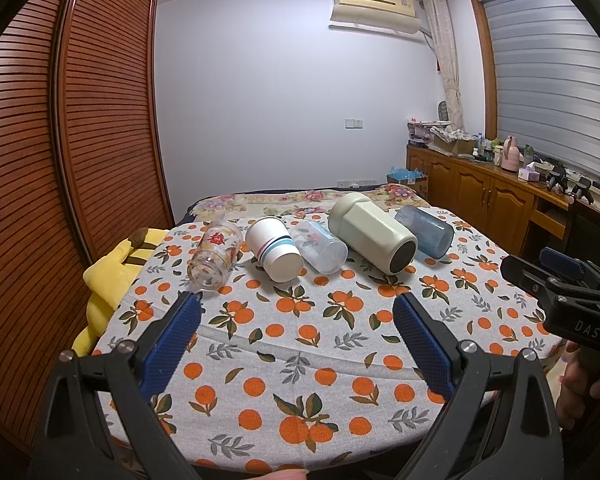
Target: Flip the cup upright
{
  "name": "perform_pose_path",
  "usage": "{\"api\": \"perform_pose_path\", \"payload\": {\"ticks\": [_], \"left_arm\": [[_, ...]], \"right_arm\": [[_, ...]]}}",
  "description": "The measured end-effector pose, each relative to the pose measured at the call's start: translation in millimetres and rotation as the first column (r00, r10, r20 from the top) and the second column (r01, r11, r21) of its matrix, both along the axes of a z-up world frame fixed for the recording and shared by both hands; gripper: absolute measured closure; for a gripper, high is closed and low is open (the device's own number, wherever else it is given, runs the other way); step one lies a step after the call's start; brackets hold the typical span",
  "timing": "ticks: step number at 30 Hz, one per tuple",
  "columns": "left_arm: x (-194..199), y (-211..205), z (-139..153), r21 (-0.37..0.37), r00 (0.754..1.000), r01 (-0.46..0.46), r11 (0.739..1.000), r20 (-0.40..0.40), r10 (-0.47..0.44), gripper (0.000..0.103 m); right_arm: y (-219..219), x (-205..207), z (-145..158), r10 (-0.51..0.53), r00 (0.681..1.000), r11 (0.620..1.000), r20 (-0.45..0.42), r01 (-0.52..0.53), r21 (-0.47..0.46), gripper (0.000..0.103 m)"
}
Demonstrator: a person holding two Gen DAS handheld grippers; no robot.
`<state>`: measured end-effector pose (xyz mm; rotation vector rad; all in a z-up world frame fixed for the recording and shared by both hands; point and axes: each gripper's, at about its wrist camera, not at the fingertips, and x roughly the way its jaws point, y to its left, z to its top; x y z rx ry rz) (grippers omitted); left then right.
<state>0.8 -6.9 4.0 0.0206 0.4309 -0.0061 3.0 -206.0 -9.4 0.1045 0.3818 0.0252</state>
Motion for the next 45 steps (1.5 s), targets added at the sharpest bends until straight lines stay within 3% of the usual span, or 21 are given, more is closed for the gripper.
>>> {"api": "perform_pose_path", "payload": {"ticks": [13, 22, 33, 45], "left_arm": [[25.7, 21.6, -26.3, -0.019, 0.996, 0.021, 1.0, -0.092, -0.023, 0.006], [73.3, 48.1, -37.4, -0.01, 0.982, 0.027, 1.0, -0.185, -0.028, 0.006], [121.8, 71.4, -40.7, 0.017, 0.963, 0.018, 1.0, -0.269, -0.013, 0.006], [176.7, 92.3, -35.0, 0.009, 0.935, 0.048, 0.999, -0.352, -0.042, 0.016]], "right_arm": [[4.7, 17.4, -8.2, 0.031, 0.999, 1.0, -0.043, -0.031, -0.004, 0.005], [21.2, 61.9, -9.3, 0.092, 0.992, 0.991, -0.089, -0.099, -0.085, 0.006], [42.8, 116.8, -8.3, 0.202, 0.965, 0.976, -0.168, -0.212, -0.047, 0.006], [70.6, 167.2, -3.0, 0.274, 0.936, 0.955, -0.222, -0.292, -0.051, 0.006]]}}
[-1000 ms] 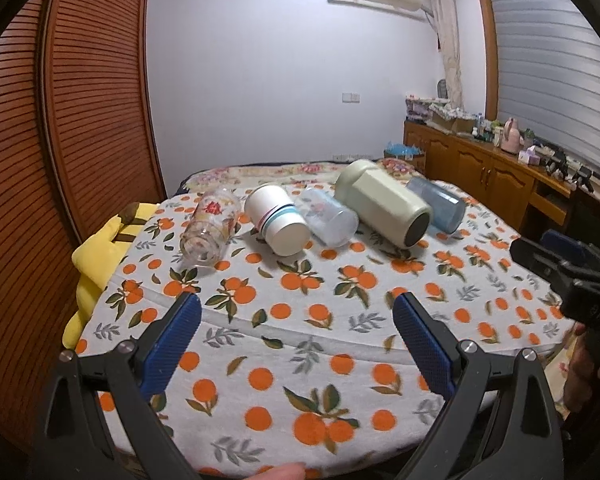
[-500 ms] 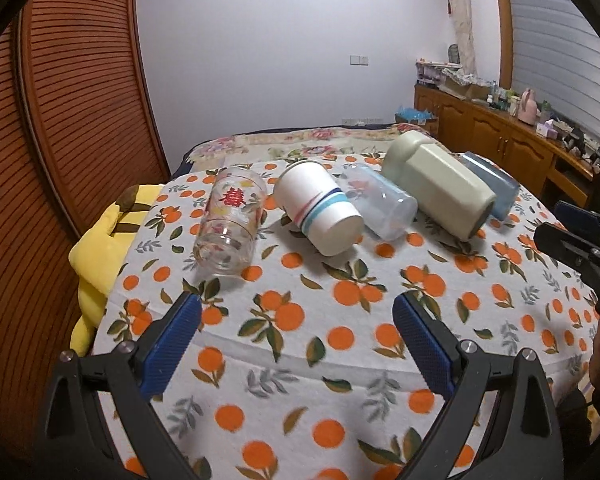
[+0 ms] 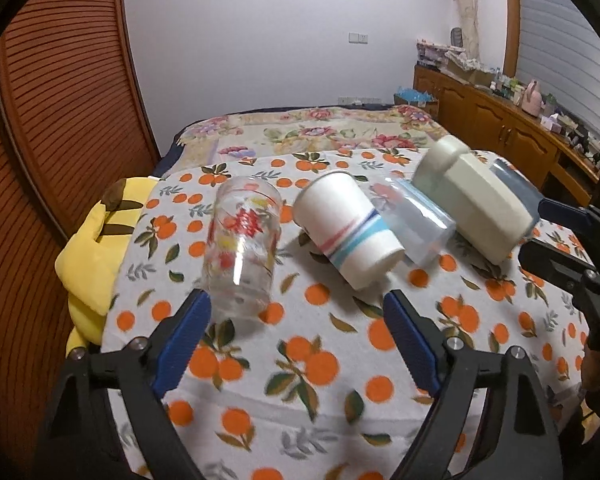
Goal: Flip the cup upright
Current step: 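Move the left gripper toward the clear glass tumbler lying on its side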
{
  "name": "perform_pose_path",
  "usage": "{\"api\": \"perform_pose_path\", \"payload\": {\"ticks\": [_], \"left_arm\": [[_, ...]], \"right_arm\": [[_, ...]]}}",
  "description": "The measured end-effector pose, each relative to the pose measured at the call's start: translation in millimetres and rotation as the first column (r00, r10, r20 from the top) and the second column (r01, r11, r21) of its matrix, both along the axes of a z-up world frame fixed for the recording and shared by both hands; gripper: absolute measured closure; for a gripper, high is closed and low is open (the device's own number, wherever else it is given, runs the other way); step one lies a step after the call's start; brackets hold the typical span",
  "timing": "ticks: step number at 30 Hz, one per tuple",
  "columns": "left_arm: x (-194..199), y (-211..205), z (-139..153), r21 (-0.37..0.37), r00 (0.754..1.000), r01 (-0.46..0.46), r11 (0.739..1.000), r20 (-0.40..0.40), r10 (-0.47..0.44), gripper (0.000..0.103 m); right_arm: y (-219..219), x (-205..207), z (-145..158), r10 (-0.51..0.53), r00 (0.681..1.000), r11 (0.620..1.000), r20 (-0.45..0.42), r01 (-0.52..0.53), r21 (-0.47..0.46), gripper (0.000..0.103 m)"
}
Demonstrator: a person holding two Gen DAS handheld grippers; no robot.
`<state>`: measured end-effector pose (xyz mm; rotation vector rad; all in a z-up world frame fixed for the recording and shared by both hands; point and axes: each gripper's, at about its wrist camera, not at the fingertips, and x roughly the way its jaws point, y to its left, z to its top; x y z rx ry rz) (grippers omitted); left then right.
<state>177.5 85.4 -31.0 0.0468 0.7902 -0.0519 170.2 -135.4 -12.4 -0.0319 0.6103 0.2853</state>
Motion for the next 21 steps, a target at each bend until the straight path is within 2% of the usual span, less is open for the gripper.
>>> {"api": "perform_pose_path", "payload": {"ticks": [8, 17, 21], "left_arm": [[39.6, 18.8, -1.5, 0.019, 0.998, -0.022, 1.0, -0.061, 0.024, 0.017], [75.8, 39.7, -11.0, -0.047, 0.99, 0.0, 0.999, -0.144, -0.007, 0.018], [87.1, 42.6, -19.1, -0.063, 0.981, -0.006, 0.998, -0.192, -0.007, 0.026]], "right_arm": [[15.3, 30.9, 3.3, 0.028, 0.999, 1.0, -0.029, -0.028, 0.002, 0.006], [25.0, 50.7, 8.1, 0.038, 0.999, 0.999, -0.028, -0.038, -0.002, 0.006], [28.2, 52.9, 8.0, 0.042, 0.999, 0.999, -0.028, -0.042, -0.004, 0.006]]}}
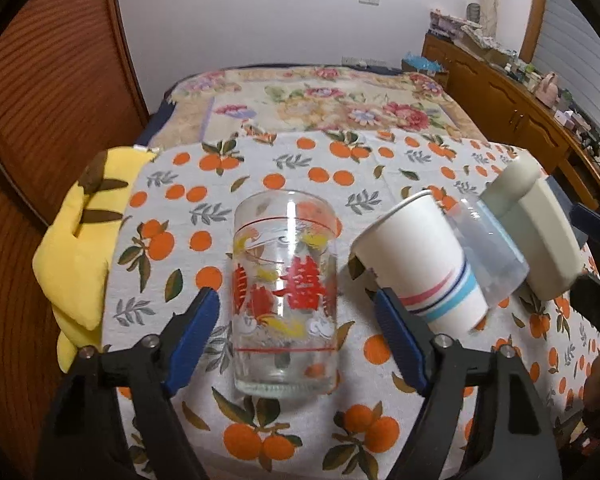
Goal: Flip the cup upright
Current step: 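Close the left gripper around the body of the glass tumbler, then lift the glass tumbler with the left gripper and turn it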
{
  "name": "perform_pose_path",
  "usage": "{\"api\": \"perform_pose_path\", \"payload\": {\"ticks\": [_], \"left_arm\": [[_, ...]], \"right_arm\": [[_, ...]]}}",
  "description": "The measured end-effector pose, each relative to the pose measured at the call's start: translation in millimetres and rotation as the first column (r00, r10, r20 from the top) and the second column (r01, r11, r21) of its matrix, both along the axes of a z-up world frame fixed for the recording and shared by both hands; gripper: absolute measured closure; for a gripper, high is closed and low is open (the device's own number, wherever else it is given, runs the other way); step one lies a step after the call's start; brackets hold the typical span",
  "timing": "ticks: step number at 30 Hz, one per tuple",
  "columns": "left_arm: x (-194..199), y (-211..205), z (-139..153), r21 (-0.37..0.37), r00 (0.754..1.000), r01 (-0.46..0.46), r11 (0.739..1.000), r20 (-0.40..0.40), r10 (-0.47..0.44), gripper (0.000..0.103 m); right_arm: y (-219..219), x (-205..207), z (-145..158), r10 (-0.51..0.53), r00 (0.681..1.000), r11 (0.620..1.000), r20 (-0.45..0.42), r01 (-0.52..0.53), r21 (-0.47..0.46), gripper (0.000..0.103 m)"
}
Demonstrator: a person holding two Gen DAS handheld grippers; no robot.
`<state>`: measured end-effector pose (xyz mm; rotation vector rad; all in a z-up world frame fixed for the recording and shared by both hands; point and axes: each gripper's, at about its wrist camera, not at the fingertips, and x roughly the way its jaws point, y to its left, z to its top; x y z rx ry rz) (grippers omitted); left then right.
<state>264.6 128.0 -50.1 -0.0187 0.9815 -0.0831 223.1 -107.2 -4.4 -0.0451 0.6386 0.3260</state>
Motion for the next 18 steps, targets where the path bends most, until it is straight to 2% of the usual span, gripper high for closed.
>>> {"api": "perform_pose_path", "payload": {"ticks": [11, 13, 14, 18], "left_arm": [[14.3, 4.3, -21.2, -0.013, 0.995, 0.014, 1.0, -0.097, -0.015, 0.027], [13.6, 3.8, -22.2, -0.001, 0.995, 0.015, 1.0, -0.095, -0.015, 0.034], [13.0, 3.8, -22.8, 0.008, 0.995, 0.009, 1.0, -0.096, -0.009, 0.046], [5.8, 5.5, -22.6, -0.001, 0.997, 0.009, 1.0, -0.083, -0.009, 0.046]], "right_arm": [[-0.7, -9.5, 3.2, -0.008, 1.0, 1.0, 0.011, 0.008, -0.008, 0.006], [-1.4, -12.0, 4.1, -0.012, 1.0, 1.0, 0.017, 0.012, -0.013, 0.006], [-1.9, -13.2, 4.3, -0.013, 1.0, 1.0, 0.019, 0.014, -0.014, 0.006], [-5.6, -18.2, 4.4, -0.024, 0.999, 0.999, 0.022, 0.025, -0.021, 0.006]]}}
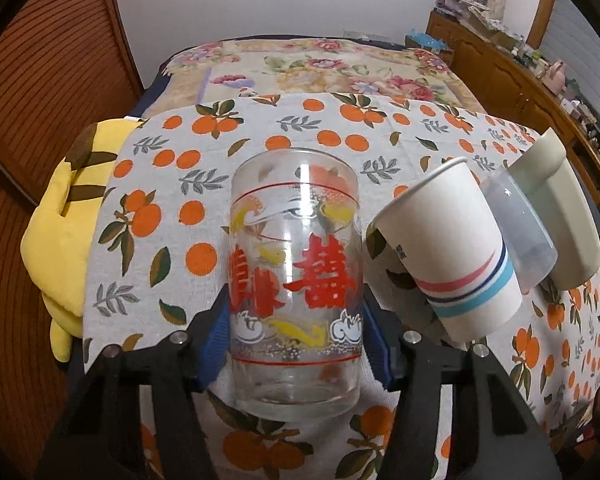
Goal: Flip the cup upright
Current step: 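Lift the glass tumbler with the left gripper and turn it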
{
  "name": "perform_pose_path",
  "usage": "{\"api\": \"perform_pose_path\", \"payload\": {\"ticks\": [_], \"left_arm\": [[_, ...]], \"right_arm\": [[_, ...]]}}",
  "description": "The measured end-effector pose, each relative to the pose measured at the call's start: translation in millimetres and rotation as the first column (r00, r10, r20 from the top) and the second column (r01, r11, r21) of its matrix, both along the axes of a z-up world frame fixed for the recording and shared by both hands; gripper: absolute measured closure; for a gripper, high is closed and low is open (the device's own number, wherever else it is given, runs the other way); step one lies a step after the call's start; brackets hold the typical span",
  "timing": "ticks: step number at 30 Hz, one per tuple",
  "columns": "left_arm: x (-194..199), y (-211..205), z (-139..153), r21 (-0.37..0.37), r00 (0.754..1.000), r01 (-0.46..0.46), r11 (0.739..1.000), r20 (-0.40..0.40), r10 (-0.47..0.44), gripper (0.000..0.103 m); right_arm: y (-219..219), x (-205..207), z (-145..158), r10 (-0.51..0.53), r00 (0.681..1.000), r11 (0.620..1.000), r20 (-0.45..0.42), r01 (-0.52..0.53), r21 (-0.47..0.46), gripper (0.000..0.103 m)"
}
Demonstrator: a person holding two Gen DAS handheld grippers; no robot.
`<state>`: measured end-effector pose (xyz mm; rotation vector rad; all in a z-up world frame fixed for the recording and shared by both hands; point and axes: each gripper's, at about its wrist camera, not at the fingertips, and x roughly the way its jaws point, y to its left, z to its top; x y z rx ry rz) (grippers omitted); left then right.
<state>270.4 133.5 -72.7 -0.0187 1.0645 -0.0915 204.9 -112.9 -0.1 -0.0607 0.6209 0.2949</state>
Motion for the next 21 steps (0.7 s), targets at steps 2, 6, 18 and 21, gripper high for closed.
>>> {"api": "perform_pose_path", "payload": {"ticks": [2, 6, 18, 21], "left_arm": [[-6.6, 0.7, 0.1, -0.01, 1.0, -0.005, 1.0, 0.004, 0.005, 0.047], [-24.6, -3.2, 7.0, -0.022, 0.999, -0.002, 1.0, 0.032, 0.003, 0.047], [-98.2, -43.5, 39.2, -0.071, 0.987, 0.075, 0.995, 0.151, -0.064, 0.047], [-114.6, -61.4, 45.0, -0.085, 0.982, 0.108, 0.991, 0.165, -0.093, 0.047]], "right_arm": [[-3.4, -2.3, 0.5, -0.007, 1.0, 1.0, 0.0, 0.007, 0.001, 0.006], [-9.7, -8.4, 4.2, -0.02, 1.0, 1.0, 0.006, 0.02, -0.001, 0.006], [-39.3, -47.0, 18.7, -0.093, 0.994, 0.996, 0.054, 0.093, 0.003, 0.006], [-48.4, -59.5, 20.2, -0.112, 0.992, 0.994, 0.06, 0.112, 0.008, 0.006]]}}
